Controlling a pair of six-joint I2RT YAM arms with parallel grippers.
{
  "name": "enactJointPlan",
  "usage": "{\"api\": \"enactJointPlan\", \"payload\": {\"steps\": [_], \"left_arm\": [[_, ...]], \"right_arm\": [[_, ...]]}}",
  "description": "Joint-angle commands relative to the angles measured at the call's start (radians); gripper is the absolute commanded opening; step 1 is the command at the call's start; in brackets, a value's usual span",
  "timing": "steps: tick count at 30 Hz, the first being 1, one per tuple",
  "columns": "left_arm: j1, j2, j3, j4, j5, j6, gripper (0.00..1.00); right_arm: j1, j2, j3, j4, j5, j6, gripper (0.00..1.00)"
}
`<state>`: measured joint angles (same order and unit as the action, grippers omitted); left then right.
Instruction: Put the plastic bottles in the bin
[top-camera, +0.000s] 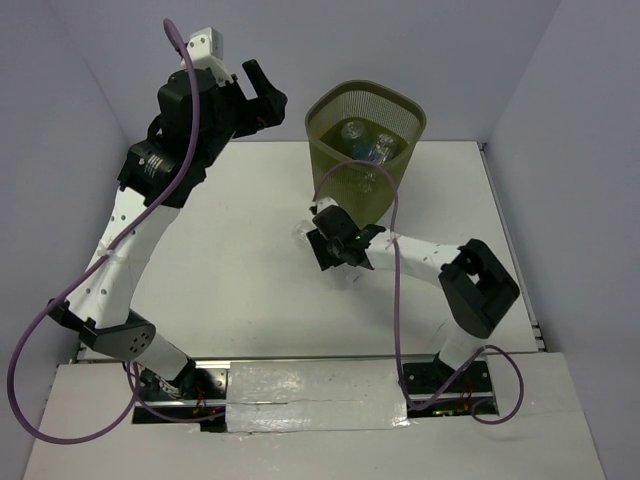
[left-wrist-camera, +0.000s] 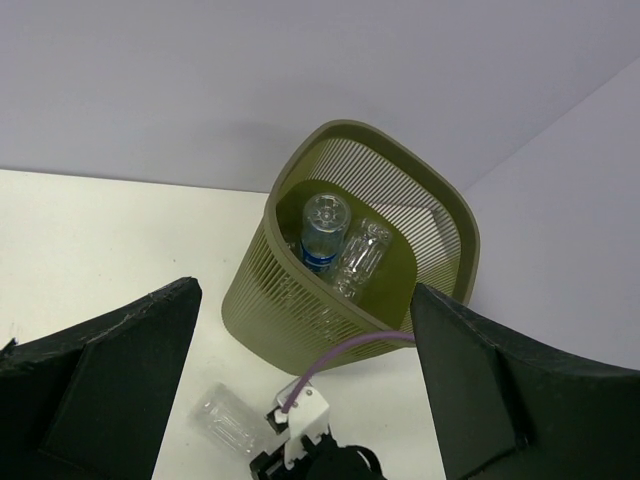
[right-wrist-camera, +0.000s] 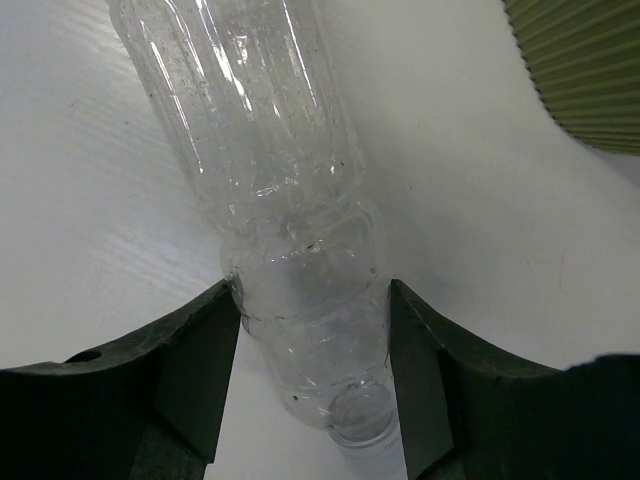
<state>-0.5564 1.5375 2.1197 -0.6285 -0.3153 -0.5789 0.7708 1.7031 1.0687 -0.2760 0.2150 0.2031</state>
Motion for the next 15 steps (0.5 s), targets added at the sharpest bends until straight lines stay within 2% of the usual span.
{"api": "enactJointPlan", "payload": {"steps": [1, 5, 9, 15], "left_arm": [[0.007, -0.005, 0.013, 0.030, -0.018, 0.008, 0.99], [0.033, -0.007, 0.022, 0.021, -0.039, 0.011, 0.99], [0.084, -0.023, 0.017, 0.006, -0.056, -0.004, 0.99], [0.131, -0.083, -0.047, 0.033, -0.016, -0.027, 0.99]], "right_arm": [[0.031, -0.155, 0.011, -0.057, 0.067, 0.006, 0.50], [0.032, -0.368, 0.077, -0.115, 0.093, -0.008, 0.50], [0.028, -0.489, 0.169, -0.161, 0.180, -0.053, 0.50], [-0.039, -0.502, 0.371, -0.118, 0.308, -0.077, 0.51]]}}
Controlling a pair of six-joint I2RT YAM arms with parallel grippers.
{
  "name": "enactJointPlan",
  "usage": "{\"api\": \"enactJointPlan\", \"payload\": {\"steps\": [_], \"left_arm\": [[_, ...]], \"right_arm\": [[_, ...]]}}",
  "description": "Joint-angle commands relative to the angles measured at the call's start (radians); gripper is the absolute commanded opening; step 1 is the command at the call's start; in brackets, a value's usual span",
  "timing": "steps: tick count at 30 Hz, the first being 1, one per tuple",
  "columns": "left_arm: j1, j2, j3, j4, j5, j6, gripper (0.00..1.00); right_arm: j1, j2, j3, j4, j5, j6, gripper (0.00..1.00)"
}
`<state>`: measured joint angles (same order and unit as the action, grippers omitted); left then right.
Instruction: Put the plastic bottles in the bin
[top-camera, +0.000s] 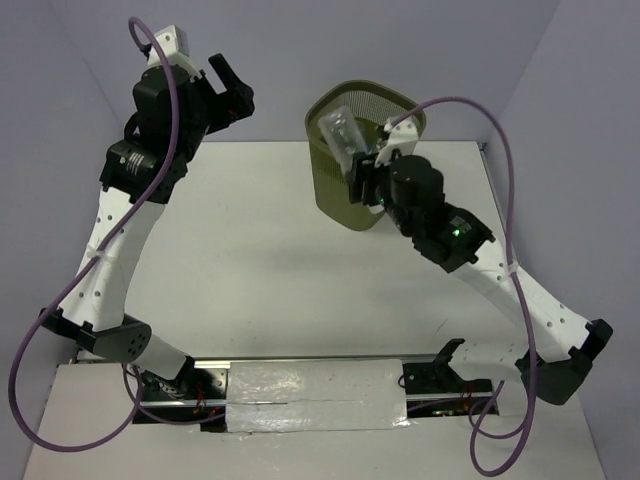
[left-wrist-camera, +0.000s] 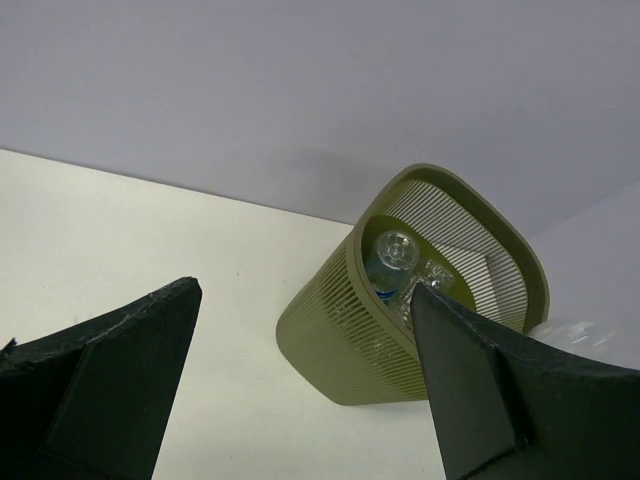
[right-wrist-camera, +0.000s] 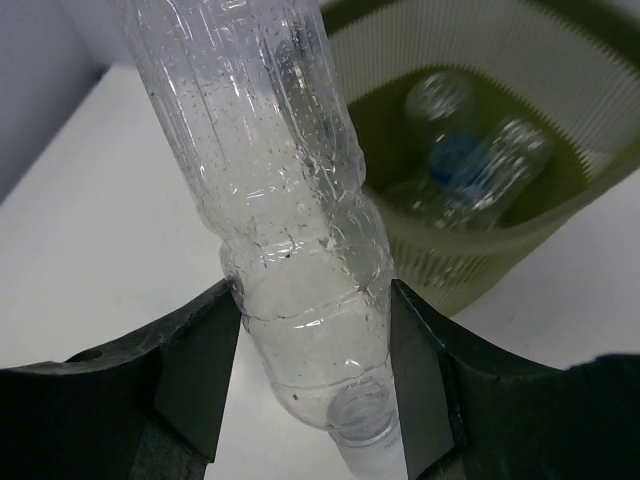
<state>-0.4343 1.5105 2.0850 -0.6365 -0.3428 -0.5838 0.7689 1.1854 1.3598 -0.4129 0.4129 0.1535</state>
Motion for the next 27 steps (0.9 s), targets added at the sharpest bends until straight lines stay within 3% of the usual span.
{"api": "enactJointPlan", "payload": {"steps": [1, 10, 15, 16, 18, 20, 27], "left_arm": [[0.011, -0.058, -0.019, 0.040, 0.014, -0.024, 0.99], [0.029, -0.104, -0.060, 0.018, 0.016, -0.047, 0.99], [0.037, -0.128, -0.085, 0.014, 0.022, -0.053, 0.99], [0.039, -0.131, -0.092, 0.014, 0.024, -0.054, 0.99], [0.040, -0.139, -0.103, 0.012, 0.024, -0.060, 0.99], [0.040, -0.156, -0.117, 0.020, 0.018, -0.059, 0.99], [0.045, -0.153, -0.129, 0.015, 0.013, -0.054, 0.99]], "right_arm": [[-0.052, 0.029, 0.105, 0.034, 0.116, -0.029, 0.52], [-0.229, 0.316, 0.441, 0.065, 0.136, -0.009, 0.53], [-0.273, 0.417, 0.473, 0.078, 0.113, 0.034, 0.56], [-0.284, 0.430, 0.460, 0.095, 0.107, 0.050, 0.59], [-0.295, 0.450, 0.466, 0.082, 0.058, 0.072, 0.80], [-0.301, 0.488, 0.544, 0.001, 0.046, 0.096, 0.93], [-0.301, 0.412, 0.625, -0.089, 0.015, 0.113, 0.99]]}}
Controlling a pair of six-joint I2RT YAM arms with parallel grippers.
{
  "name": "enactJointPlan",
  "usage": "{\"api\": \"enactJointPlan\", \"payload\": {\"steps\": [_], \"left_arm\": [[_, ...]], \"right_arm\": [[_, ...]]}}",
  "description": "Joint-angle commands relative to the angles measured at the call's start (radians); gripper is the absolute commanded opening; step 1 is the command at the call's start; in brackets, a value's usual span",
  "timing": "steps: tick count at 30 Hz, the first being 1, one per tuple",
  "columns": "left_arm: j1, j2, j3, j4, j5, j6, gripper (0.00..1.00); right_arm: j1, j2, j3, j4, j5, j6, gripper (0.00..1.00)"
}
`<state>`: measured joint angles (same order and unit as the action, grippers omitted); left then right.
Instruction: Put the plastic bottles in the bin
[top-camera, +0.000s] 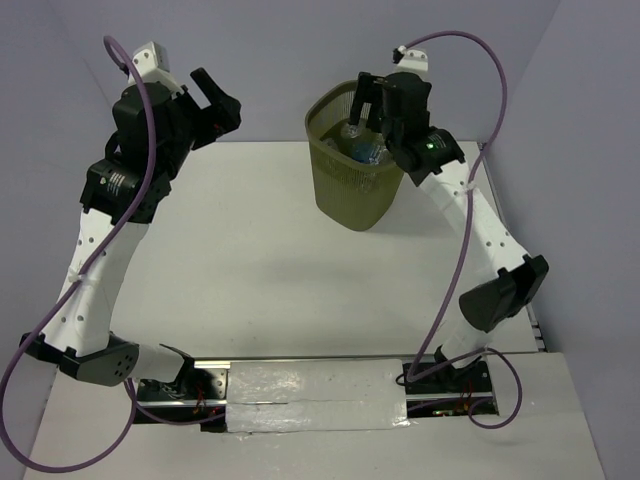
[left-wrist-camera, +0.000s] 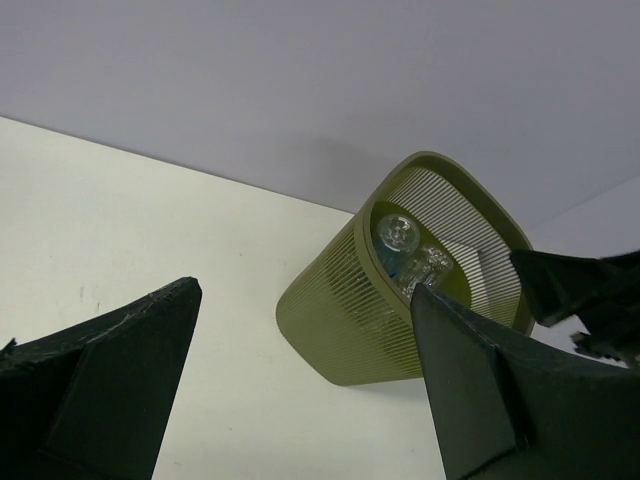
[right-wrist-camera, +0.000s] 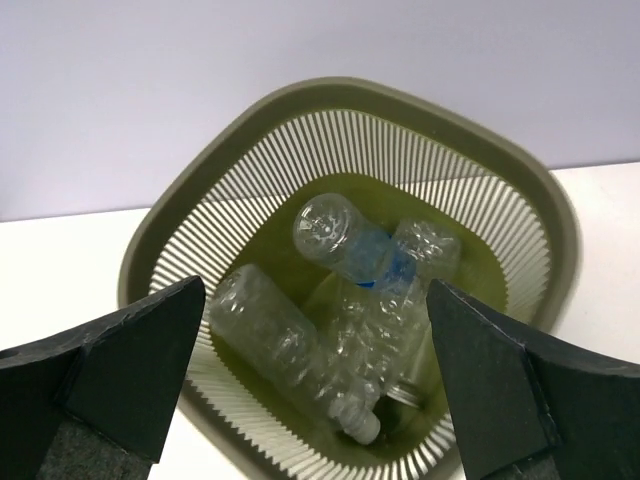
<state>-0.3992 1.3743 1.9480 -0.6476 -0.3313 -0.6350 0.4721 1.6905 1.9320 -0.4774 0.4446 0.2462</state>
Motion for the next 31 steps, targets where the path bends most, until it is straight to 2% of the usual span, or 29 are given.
{"api": "enactJointPlan", "payload": {"steps": [1, 8, 18, 23, 31], "left_arm": [[0.010, -0.015, 0.003, 0.025, 0.002, -0.003, 0.99], [0.016, -0.021, -0.063, 0.060, 0.006, -0.002, 0.99], [0.023, 0.012, -0.083, 0.085, 0.043, 0.003, 1.00], [0.023, 0.009, -0.115, 0.103, 0.044, 0.006, 0.99], [0.023, 0.016, -0.133, 0.095, 0.040, 0.009, 0.99]], "right_arm": [[-0.006, -0.113, 0.045, -0.035, -0.012, 0.019, 0.99], [-0.007, -0.343, -0.194, -0.121, 0.009, 0.033, 1.00], [-0.010, -0.701, -0.689, -0.248, 0.040, 0.205, 1.00], [-0.010, -0.765, -0.792, -0.323, 0.043, 0.286, 1.00], [-0.010, -0.792, -0.844, -0.342, 0.008, 0.331, 1.00]]}}
